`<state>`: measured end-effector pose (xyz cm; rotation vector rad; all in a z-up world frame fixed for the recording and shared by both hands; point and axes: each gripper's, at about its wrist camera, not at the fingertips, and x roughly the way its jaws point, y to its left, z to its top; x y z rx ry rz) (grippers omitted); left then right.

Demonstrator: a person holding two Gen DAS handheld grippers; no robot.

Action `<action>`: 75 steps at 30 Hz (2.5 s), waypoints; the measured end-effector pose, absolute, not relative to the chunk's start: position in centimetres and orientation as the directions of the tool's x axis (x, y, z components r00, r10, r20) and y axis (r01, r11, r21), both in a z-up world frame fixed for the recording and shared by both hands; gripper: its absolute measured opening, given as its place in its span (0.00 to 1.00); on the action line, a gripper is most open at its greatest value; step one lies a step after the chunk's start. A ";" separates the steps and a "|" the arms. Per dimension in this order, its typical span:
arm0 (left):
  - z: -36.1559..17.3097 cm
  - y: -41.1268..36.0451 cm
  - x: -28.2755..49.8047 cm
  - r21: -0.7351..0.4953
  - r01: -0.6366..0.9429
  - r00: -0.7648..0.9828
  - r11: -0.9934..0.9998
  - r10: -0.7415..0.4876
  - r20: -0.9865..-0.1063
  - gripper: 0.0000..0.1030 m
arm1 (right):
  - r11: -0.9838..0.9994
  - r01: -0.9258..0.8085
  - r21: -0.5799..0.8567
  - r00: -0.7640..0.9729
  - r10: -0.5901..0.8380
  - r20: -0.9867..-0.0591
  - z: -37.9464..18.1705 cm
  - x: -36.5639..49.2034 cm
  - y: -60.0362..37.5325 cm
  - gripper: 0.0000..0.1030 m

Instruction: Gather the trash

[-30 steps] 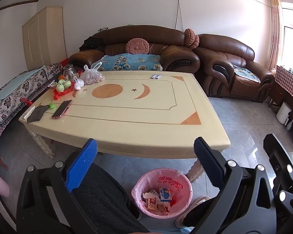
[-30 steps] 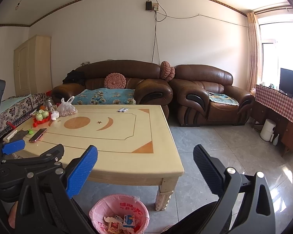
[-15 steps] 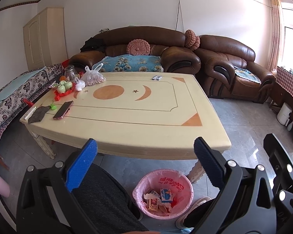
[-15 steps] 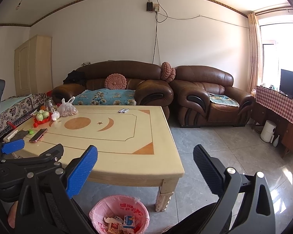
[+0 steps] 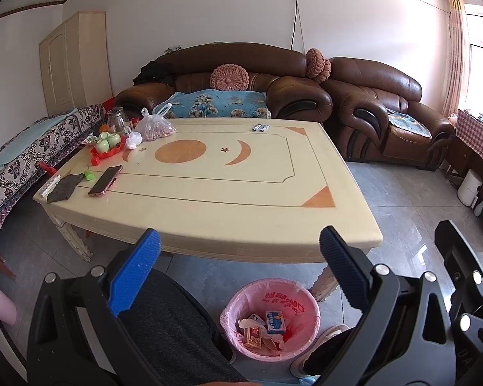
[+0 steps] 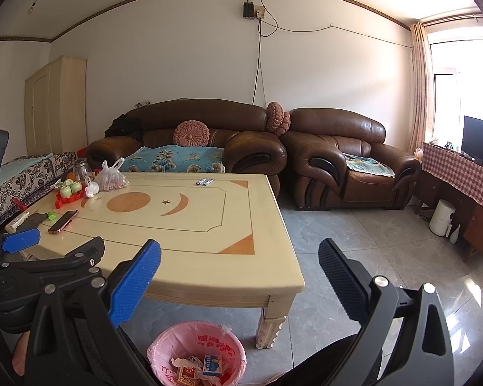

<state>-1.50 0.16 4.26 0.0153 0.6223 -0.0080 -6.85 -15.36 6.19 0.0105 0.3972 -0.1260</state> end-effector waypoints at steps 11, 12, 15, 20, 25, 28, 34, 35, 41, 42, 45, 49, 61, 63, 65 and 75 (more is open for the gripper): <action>4.5 0.1 -1.9 0.004 0.016 0.829 1.000 -0.012 -0.559 0.94 | 0.992 0.122 -0.008 0.919 -0.116 -0.377 6.0 -7.3 -15.5 0.93; 4.5 0.1 -1.9 0.006 0.017 0.827 1.000 -0.010 -0.562 0.94 | 0.992 0.122 -0.008 0.919 -0.116 -0.378 5.9 -7.3 -15.5 0.93; 4.5 0.1 -1.7 0.005 0.022 0.819 1.000 -0.015 -0.574 0.94 | 0.993 0.122 -0.007 0.919 -0.116 -0.378 5.9 -7.3 -15.7 0.93; 4.6 0.2 -1.8 0.006 0.018 0.820 1.000 -0.011 -0.572 0.94 | 0.993 0.122 -0.007 0.919 -0.115 -0.377 6.0 -7.5 -15.7 0.93; 4.6 0.2 -1.8 0.004 0.017 0.820 1.000 -0.012 -0.572 0.94 | 0.992 0.123 -0.010 0.919 -0.117 -0.376 6.0 -7.5 -15.7 0.93; 4.6 0.2 -1.8 0.006 0.018 0.818 1.000 -0.011 -0.575 0.94 | 0.992 0.122 -0.009 0.919 -0.117 -0.377 6.0 -7.4 -15.7 0.93; 4.6 0.3 -1.8 0.005 0.017 0.818 1.000 -0.011 -0.575 0.94 | 0.992 0.122 -0.009 0.919 -0.117 -0.376 6.0 -7.5 -15.7 0.93; 4.6 0.3 -1.8 0.005 0.016 0.818 1.000 -0.010 -0.575 0.94 | 0.992 0.123 -0.009 0.919 -0.117 -0.377 6.0 -7.5 -15.7 0.93; 4.6 0.3 -1.8 0.005 0.015 0.818 1.000 -0.010 -0.575 0.94 | 0.992 0.123 -0.009 0.919 -0.117 -0.377 6.0 -7.5 -15.7 0.93; 4.6 0.2 -1.9 0.005 0.014 0.818 1.000 -0.009 -0.574 0.94 | 0.992 0.123 -0.009 0.919 -0.117 -0.376 6.0 -7.5 -15.6 0.93; 4.6 0.4 -1.9 0.006 0.014 0.819 1.000 -0.008 -0.573 0.94 | 0.992 0.122 -0.009 0.919 -0.117 -0.376 6.0 -7.5 -15.6 0.93; 4.6 0.5 -1.8 0.007 0.016 0.818 1.000 -0.010 -0.575 0.94 | 0.992 0.122 -0.008 0.919 -0.116 -0.377 6.0 -7.4 -15.6 0.93; 4.6 0.8 -1.9 0.003 0.013 0.817 1.000 -0.009 -0.577 0.94 | 0.993 0.121 -0.008 0.919 -0.115 -0.377 6.0 -7.5 -15.7 0.93; 4.6 0.7 -1.9 0.005 0.013 0.819 1.000 -0.008 -0.574 0.94 | 0.993 0.121 -0.008 0.919 -0.115 -0.376 6.0 -7.5 -15.6 0.93; 4.7 0.8 -2.0 0.006 0.008 0.825 1.000 -0.003 -0.565 0.94 | 0.993 0.118 -0.006 0.920 -0.112 -0.377 6.0 -7.4 -15.7 0.93; 4.5 0.6 -1.8 -0.005 0.023 0.811 1.000 -0.022 -0.584 0.94 | 0.993 0.117 -0.005 0.920 -0.111 -0.375 5.9 -7.6 -15.9 0.93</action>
